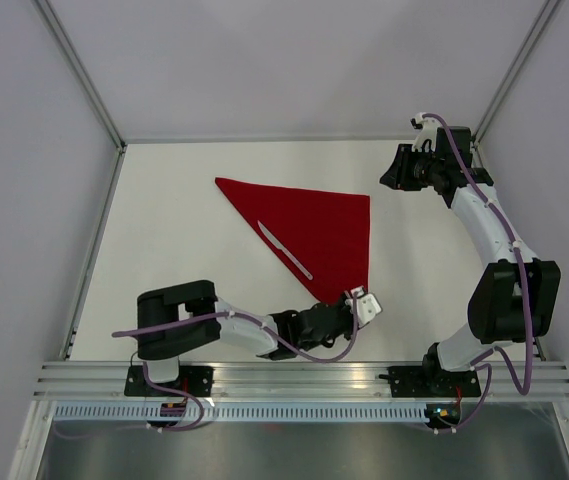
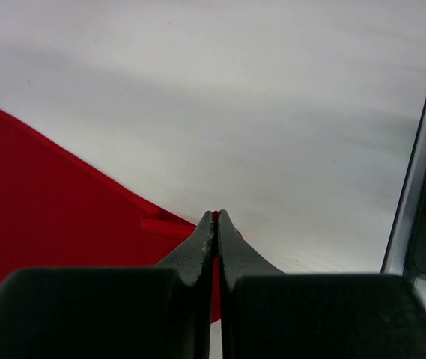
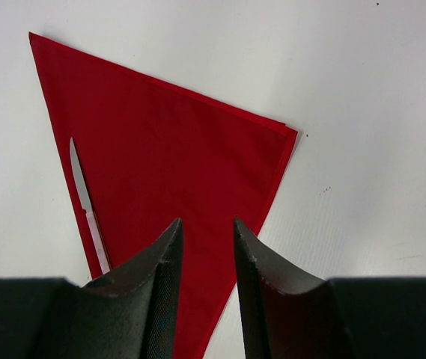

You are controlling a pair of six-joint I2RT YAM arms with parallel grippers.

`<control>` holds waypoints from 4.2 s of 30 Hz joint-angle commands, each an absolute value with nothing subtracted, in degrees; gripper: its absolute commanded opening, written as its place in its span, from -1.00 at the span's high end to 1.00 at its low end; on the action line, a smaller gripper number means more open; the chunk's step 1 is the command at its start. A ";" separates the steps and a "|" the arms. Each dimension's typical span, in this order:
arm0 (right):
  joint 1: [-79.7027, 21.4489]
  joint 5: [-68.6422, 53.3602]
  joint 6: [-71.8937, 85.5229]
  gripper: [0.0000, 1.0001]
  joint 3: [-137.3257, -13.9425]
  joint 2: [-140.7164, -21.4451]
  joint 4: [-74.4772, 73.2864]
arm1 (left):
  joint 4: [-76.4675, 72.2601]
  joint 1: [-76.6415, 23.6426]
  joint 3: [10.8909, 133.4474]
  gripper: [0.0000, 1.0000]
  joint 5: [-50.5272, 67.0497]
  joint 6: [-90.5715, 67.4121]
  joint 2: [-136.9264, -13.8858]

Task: Fold the napkin, place the utensils inside, and roll it up
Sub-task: Fold the napkin

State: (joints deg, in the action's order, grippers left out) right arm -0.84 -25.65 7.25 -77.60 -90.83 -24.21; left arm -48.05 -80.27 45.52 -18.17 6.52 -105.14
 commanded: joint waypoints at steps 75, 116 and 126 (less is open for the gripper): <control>-1.05 -28.56 6.42 0.22 -79.01 -93.43 -25.84 | -30.50 -31.64 48.34 0.95 -13.80 -31.99 -101.87; -2.37 -28.83 5.01 0.22 -79.63 -94.57 -27.16 | -18.91 -24.53 53.35 -0.19 -16.08 -31.98 -97.47; -2.81 -28.83 4.66 0.22 -80.24 -94.66 -27.60 | -4.92 -10.64 67.13 -0.35 -10.47 -38.32 -104.41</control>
